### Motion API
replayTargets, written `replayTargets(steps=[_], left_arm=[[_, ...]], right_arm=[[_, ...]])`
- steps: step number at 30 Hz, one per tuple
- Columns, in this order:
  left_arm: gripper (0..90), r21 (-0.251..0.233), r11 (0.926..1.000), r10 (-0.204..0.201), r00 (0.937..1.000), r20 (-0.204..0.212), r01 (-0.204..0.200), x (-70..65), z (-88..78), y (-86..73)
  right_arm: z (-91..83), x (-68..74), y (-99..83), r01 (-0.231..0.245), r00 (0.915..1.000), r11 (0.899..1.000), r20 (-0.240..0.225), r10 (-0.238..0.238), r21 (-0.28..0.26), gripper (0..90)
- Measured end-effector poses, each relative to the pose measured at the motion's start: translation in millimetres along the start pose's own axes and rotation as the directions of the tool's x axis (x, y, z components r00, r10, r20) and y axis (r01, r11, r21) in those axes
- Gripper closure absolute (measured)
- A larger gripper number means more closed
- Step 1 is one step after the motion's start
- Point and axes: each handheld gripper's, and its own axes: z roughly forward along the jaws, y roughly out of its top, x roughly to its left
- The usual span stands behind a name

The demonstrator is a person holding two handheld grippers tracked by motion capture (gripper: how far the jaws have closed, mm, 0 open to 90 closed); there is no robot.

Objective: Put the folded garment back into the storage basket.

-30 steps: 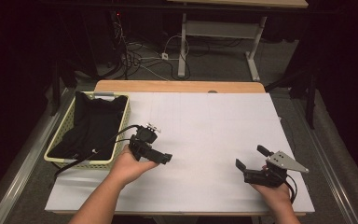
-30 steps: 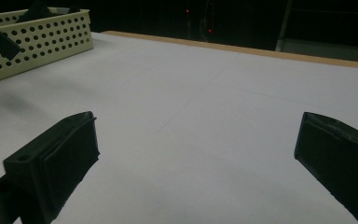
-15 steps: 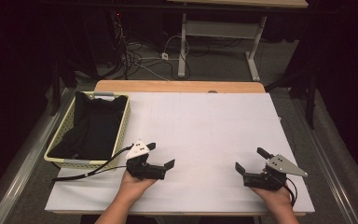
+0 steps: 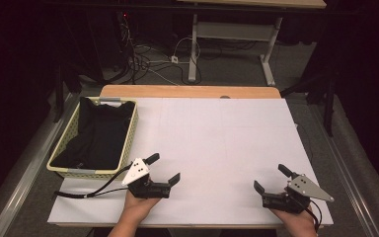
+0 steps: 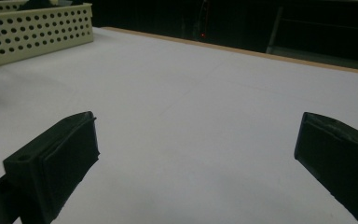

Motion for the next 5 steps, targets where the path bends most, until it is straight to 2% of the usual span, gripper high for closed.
replayTargets(steps=[5], left_arm=[[0.0, -0.002, 1.0, -0.002, 0.9999, -0.011, 0.002, -0.5, -0.4, -0.2]], right_arm=[[-7.8, -0.7, -1.4, -0.012, 0.9999, 1.0, 0.009, 0.012, -0.013, 0.0]])
